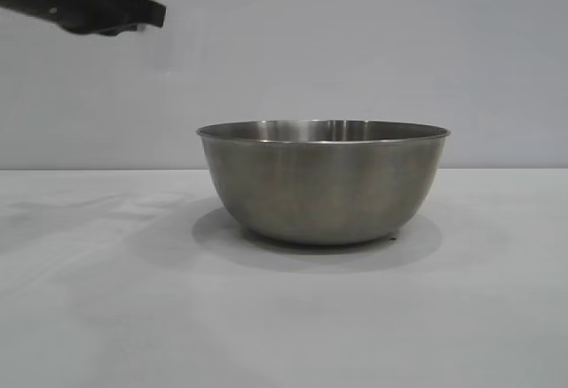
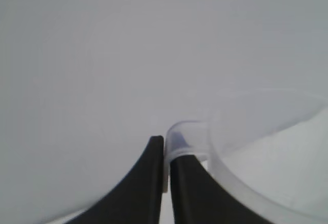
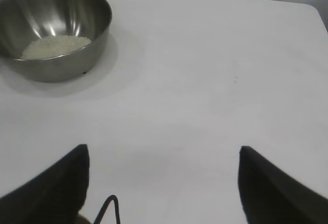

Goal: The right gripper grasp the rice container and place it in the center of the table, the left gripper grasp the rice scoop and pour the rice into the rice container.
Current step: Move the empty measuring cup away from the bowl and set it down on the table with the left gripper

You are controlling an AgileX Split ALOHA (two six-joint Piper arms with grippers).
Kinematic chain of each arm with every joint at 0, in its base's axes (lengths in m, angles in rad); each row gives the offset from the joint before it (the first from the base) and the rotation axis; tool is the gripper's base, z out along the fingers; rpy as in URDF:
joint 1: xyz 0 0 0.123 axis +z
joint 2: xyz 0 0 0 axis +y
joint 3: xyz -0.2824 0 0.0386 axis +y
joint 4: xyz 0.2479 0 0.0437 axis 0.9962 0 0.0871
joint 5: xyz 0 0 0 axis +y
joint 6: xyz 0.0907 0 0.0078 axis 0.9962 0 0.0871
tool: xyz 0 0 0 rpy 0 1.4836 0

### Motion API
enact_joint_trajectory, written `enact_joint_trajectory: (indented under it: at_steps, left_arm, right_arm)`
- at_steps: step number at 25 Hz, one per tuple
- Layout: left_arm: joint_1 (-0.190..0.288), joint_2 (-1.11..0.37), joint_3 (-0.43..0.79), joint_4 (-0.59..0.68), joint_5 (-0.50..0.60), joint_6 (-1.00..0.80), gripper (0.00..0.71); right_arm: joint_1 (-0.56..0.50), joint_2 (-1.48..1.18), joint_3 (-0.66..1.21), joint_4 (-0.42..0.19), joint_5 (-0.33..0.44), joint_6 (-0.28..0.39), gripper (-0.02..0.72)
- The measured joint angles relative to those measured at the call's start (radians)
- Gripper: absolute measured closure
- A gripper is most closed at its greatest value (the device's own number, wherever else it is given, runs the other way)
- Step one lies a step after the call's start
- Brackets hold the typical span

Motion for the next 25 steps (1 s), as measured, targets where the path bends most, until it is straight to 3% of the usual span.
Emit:
enact_joint_trajectory:
  at_steps: [19, 25]
  left_arm:
    - [0.002, 0.207, 0.037, -0.028, -0.039, -0.073, 0.71]
    - [0.002, 0.216, 0.037, 0.042, -0.039, -0.073, 0.71]
  right_arm:
    - [0.0, 0.0, 0.0, 0.0, 0.0, 0.0, 0.137]
    - [0.0, 0.0, 0.0, 0.0, 0.0, 0.0, 0.137]
